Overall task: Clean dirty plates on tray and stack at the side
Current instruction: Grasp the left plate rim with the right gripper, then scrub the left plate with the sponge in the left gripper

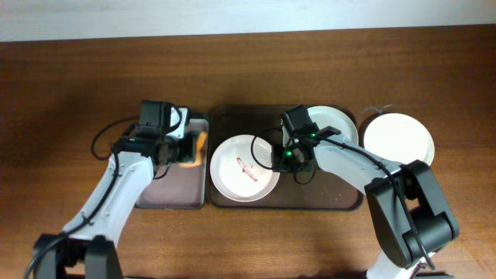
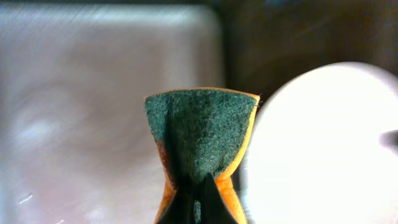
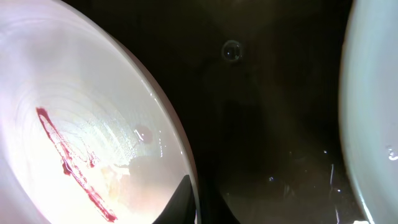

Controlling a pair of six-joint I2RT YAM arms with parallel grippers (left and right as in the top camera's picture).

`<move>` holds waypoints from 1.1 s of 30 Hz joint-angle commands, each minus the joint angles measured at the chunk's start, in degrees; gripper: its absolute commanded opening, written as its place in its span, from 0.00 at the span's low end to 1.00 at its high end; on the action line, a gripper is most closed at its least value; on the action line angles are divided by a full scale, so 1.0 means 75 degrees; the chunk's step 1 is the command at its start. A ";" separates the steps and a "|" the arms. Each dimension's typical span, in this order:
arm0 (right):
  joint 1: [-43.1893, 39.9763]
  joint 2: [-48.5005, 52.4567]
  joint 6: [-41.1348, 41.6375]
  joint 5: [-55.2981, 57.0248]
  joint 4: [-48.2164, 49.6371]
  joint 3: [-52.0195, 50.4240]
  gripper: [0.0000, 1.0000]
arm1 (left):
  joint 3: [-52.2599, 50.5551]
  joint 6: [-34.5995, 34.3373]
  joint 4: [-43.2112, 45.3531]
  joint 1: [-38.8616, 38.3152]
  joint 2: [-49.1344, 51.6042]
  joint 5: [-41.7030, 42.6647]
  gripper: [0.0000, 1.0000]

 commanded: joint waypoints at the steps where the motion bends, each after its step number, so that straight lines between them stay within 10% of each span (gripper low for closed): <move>1: 0.0020 0.0061 0.0009 0.0207 -0.0093 0.0003 0.06 | 0.0195 -0.1311 0.0090 -0.0912 -0.0224 0.1052 0.00; 11: 0.0020 0.0061 0.0009 0.0210 -0.0117 0.0000 0.06 | 0.0184 -0.4520 0.0799 -0.2445 0.1276 0.1145 0.00; 19: 0.0020 0.0061 0.0009 0.0210 -0.0117 0.0000 0.06 | 0.0184 -0.4514 0.1993 -0.2503 0.2556 0.2868 0.00; 33: 0.0020 0.0047 0.0009 0.0207 -0.0262 0.0003 0.06 | 0.0192 -0.2838 0.0533 -0.1649 0.1617 -0.1443 0.00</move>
